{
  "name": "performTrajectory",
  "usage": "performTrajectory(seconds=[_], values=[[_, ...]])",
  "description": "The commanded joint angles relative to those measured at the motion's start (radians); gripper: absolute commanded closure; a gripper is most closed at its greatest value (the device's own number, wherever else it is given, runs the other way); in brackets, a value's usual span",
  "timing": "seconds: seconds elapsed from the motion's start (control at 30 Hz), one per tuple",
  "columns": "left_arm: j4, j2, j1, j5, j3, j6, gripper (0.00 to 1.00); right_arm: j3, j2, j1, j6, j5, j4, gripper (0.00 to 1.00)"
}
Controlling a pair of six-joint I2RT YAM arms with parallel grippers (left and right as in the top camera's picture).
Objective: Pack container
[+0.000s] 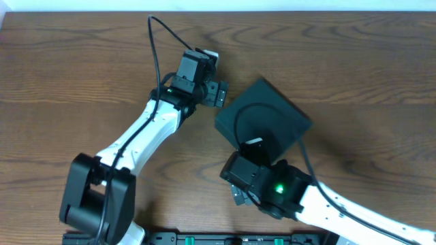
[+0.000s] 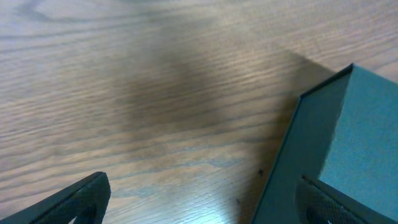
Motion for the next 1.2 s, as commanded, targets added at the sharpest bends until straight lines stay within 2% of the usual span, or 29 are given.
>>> performTrajectory(seconds=[0.0,0.2,0.6,0.73,0.97,1.17], values=[[0.001,0.026,0.0,0.032,0.035,0.008,0.05,-0.038,0.027,0.006,0.038,-0.06,0.044,0.01],[0.021,0.054,-0.002,0.042,0.041,0.008,0.05,-0.1,0.041,-0.003,0.048,-0.149,0.16,0.01],[0.027,0.1,-0.025,0.055,0.041,0.004,0.05,-0.122,0.109,-0.08,0.1,-0.175,0.208,0.01],[0.043,0.1,-0.025,0.055,0.041,0.005,0.04,-0.122,0.122,-0.085,0.047,-0.279,0.272,0.01],[0.058,0.1,-0.025,0.055,0.041,0.004,0.05,-0.122,0.129,-0.098,-0.068,-0.291,0.264,0.01],[0.06,0.1,-0.025,0.054,0.041,0.004,0.05,-0.123,0.2,-0.145,-0.163,-0.292,0.279,0.01]])
